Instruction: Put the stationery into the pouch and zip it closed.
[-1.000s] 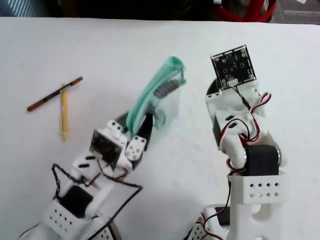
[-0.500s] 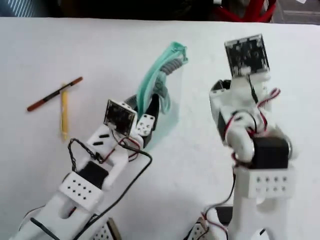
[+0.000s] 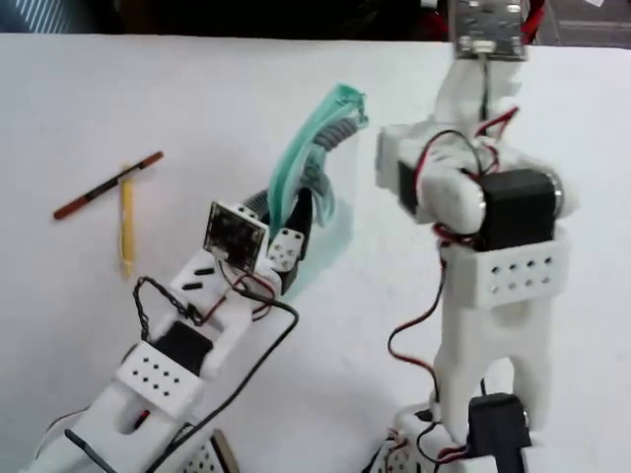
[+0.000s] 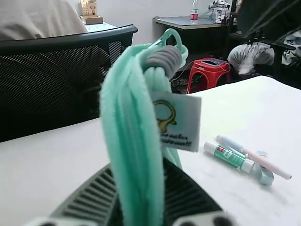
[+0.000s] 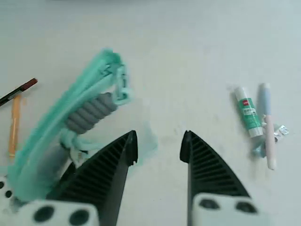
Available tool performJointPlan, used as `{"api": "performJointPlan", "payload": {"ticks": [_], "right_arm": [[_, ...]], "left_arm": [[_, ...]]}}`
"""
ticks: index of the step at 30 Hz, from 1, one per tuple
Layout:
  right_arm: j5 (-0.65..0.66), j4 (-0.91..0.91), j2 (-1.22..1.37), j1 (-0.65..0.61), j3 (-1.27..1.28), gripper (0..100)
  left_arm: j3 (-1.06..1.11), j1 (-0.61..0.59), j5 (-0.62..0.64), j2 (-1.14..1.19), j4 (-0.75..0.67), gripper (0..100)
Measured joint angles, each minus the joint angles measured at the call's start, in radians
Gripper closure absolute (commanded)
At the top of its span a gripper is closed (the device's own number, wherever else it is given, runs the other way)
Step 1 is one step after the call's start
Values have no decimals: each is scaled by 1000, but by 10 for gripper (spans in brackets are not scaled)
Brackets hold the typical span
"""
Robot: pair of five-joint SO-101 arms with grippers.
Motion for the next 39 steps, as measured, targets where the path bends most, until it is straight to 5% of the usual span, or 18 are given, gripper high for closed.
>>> {"api": "performJointPlan", "payload": {"ticks": [12, 19, 39], "right_arm": [[-51, -57, 0, -242, 0, 843], [-253, -89, 8, -226, 54, 843], [-256, -149, 12, -52, 135, 844]], "left_arm": [[26, 18, 0, 0, 2, 917], [26, 18, 0, 2, 2, 917], [26, 26, 0, 9, -2, 915]]}}
